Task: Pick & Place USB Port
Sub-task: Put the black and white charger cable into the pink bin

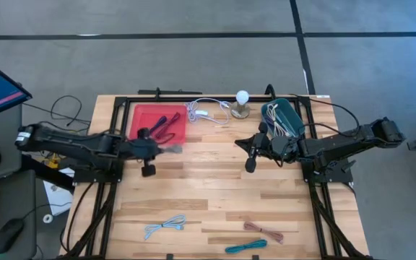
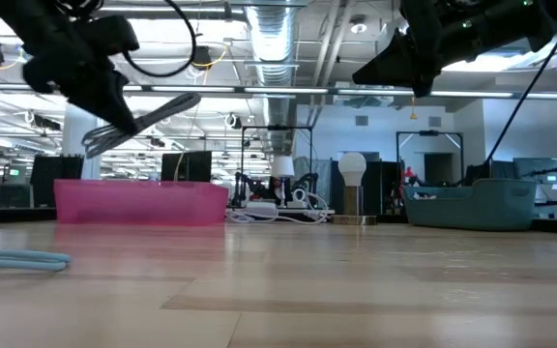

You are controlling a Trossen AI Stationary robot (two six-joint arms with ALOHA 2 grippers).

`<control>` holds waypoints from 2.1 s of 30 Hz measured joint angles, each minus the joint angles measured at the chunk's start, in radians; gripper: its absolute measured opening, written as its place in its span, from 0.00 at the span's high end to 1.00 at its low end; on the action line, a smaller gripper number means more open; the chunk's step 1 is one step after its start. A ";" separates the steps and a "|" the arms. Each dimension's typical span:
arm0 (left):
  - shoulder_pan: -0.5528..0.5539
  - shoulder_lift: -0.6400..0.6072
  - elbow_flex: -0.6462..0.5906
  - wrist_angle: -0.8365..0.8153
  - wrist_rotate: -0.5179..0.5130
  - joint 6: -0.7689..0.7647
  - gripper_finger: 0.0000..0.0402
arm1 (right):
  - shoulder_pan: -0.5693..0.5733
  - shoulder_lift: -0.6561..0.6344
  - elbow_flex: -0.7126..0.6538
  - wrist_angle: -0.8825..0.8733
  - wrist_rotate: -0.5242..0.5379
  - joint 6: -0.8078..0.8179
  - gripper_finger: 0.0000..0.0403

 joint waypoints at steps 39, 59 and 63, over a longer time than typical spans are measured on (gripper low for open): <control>0.894 0.185 0.032 0.172 0.349 0.375 0.96 | 0.000 -0.001 0.000 -0.038 0.000 0.016 0.97; 0.983 0.525 0.032 0.242 0.361 0.336 0.82 | 0.000 -0.001 0.000 -0.063 0.000 0.018 0.97; 0.983 0.514 0.032 0.256 0.361 0.334 0.75 | 0.000 -0.001 0.000 -0.066 0.000 0.018 0.97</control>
